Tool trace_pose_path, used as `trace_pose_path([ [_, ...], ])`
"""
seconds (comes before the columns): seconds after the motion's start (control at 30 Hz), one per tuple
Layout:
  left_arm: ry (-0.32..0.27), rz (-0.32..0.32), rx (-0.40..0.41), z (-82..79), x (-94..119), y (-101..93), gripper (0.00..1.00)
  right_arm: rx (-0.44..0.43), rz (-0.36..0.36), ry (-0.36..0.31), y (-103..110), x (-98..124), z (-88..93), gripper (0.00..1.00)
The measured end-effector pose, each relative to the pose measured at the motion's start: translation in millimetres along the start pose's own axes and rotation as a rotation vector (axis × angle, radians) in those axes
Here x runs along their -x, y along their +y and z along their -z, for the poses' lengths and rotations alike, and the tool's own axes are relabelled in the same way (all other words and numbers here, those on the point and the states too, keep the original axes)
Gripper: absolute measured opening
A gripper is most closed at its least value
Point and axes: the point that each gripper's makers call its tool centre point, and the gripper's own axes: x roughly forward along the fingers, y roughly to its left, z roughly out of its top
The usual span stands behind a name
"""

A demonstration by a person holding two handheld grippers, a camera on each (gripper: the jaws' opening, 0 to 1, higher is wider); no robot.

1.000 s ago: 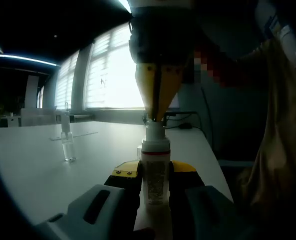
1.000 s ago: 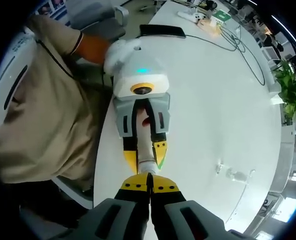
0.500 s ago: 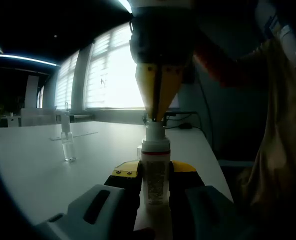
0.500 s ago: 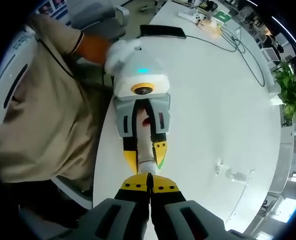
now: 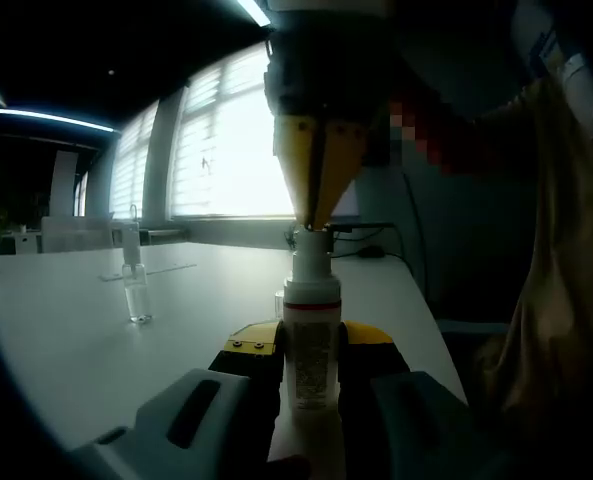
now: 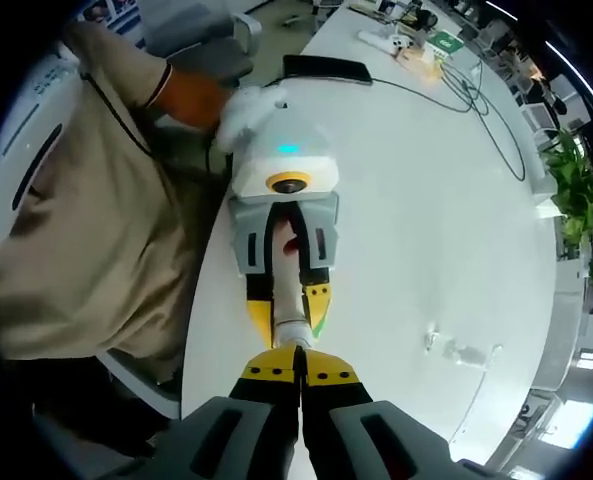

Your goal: Clamp pump bottle remove cover press pump head put on cover

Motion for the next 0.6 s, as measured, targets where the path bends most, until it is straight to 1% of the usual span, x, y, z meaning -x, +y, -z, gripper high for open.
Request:
trace_pose_path([
  [0.17, 0.000, 0.000, 0.001, 0.3, 0.2, 0.9, 0.12, 0.000, 0.004, -0.015, -0.6, 0.0, -0.9, 0.00],
  [0.6, 0.000, -0.001, -0.001, -0.4, -0.7, -1.1, 0.12, 0.013, 0.012, -0.018, 0.1, -0.2, -1.5, 0.00],
])
